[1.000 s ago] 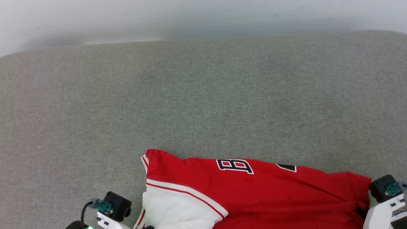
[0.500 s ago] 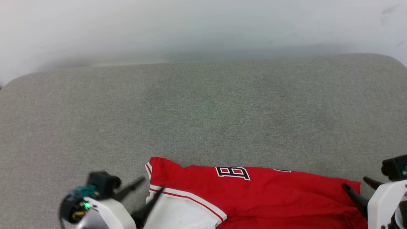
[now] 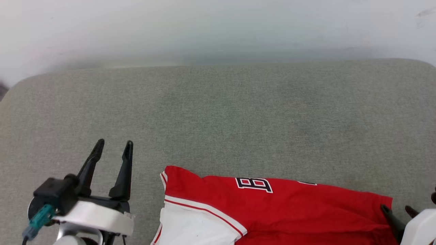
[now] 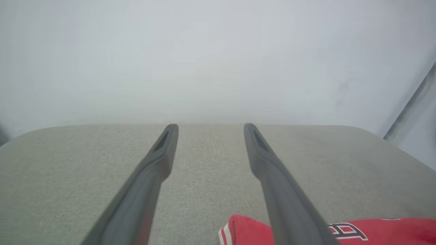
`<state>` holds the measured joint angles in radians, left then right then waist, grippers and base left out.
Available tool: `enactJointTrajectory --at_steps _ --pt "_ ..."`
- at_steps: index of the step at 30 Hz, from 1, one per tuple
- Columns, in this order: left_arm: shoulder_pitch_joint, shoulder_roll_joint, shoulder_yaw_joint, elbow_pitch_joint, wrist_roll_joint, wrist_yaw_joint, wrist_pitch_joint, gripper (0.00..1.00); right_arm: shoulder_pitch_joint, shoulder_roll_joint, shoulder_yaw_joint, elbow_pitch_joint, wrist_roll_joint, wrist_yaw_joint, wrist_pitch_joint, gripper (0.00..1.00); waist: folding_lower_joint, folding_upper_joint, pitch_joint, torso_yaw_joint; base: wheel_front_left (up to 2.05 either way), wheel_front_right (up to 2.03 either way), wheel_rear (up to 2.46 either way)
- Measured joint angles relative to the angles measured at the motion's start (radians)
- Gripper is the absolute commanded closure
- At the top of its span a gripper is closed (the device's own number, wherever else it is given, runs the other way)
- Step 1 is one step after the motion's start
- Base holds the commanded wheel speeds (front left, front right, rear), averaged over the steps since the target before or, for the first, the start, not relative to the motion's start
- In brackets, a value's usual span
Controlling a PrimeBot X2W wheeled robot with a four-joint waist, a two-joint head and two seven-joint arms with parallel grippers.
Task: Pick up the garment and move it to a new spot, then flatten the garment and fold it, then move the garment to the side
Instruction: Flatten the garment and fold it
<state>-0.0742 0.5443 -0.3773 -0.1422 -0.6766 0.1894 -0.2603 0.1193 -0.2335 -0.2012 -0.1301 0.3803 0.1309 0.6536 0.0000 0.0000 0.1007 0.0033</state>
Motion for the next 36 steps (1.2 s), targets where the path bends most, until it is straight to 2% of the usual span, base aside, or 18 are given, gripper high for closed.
enactJointTrajectory --at_steps 8,12,14,16,22,33,35,36 --pt "0.132 -0.201 0.27 -0.06 0.21 -0.144 -0.001 0.0 0.019 0.097 -0.106 0.053 -0.064 0.0 0.004 0.0 0.0 0.0 0.02 0.018 0.0 0.0 0.0" --pt "0.15 -0.26 0.328 -0.043 0.298 -0.228 -0.001 0.0 0.02 0.111 -0.111 0.091 -0.082 0.0 0.001 0.0 0.0001 0.0 0.041 0.025 0.0 0.0 0.0" --pt "0.15 -0.279 0.341 -0.038 0.309 -0.244 -0.001 0.0 0.019 0.111 -0.111 0.103 -0.088 0.0 0.001 0.0 0.0001 0.0 0.046 0.027 0.0 0.0 0.0" --pt "0.137 -0.322 0.375 -0.029 0.334 -0.279 -0.001 0.0 0.01 0.11 -0.119 0.135 -0.112 0.0 -0.003 0.0 0.0 0.0 0.062 0.032 0.0 0.0 0.0" --pt "0.11 -0.347 0.408 -0.002 0.37 -0.311 -0.001 0.0 -0.001 0.115 -0.1 0.193 -0.095 0.0 -0.01 0.0 0.0 0.0 0.088 0.044 0.0 0.0 0.0" --pt "0.095 -0.354 0.398 0.009 0.386 -0.318 -0.001 0.0 -0.033 0.104 0.001 0.276 -0.027 -0.009 -0.055 0.0 0.0 0.0 0.09 0.049 0.0 0.0 0.0" --pt "0.095 -0.35 0.395 0.009 0.386 -0.318 -0.001 0.0 -0.039 0.102 0.02 0.286 -0.01 -0.009 -0.061 0.63 -0.0001 0.0 0.086 0.047 0.0 0.0 0.0" --pt "0.095 -0.347 0.394 0.009 0.386 -0.318 -0.001 0.0 -0.039 0.102 0.025 0.289 -0.007 -0.009 -0.067 1.0 0.0 0.0 0.084 0.046 0.0 0.0 0.0"
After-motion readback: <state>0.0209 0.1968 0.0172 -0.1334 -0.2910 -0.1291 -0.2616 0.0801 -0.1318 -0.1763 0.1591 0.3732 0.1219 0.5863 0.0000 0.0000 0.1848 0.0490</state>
